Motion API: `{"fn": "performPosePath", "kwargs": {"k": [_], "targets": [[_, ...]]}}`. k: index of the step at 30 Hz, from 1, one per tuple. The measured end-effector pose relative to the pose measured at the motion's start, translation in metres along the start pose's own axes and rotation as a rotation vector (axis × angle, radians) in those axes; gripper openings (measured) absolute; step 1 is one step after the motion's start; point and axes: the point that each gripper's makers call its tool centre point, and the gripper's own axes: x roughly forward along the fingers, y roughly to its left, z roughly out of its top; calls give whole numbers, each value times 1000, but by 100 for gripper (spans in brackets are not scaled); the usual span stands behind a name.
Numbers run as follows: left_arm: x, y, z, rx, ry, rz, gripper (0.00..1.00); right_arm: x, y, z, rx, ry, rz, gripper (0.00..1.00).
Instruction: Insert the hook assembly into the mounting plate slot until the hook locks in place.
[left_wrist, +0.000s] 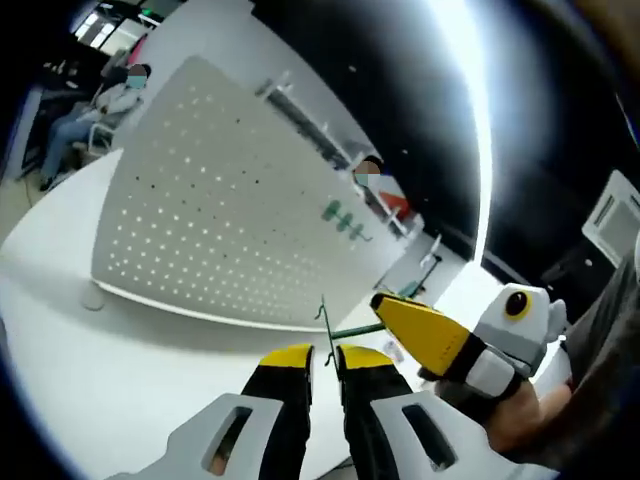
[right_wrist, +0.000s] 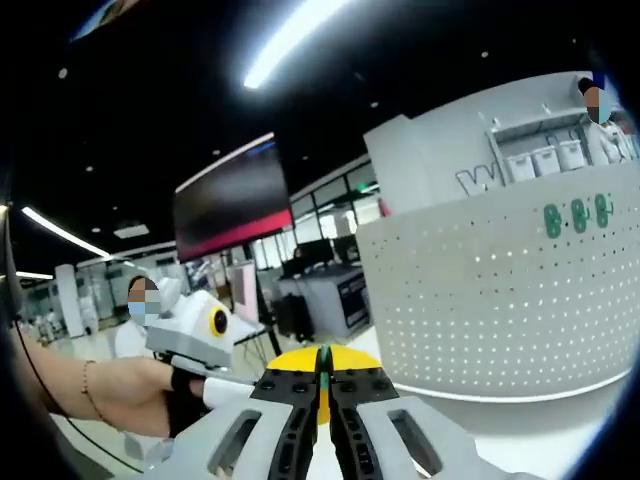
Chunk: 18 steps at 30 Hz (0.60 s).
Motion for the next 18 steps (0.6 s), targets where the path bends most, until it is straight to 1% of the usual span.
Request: {"fn": "performPosePath", "kwargs": {"k": [4, 8, 13, 17, 18], "targets": [[1, -5, 0, -1, 5, -18, 6, 0, 3, 2, -47, -1, 5, 0], [1, -6, 0, -20, 8, -23, 5, 0, 3, 3, -57, -5, 7, 0], [1, -6, 2, -51, -9, -25, 3, 0, 4, 4, -77, -7, 10, 0], [0, -4, 5, -37, -15, -10, 2, 0, 3, 4, -66, 3, 11, 0], [0, -4, 5, -25, -11, -2, 2, 0, 2, 2, -61, 15, 6, 0]]}}
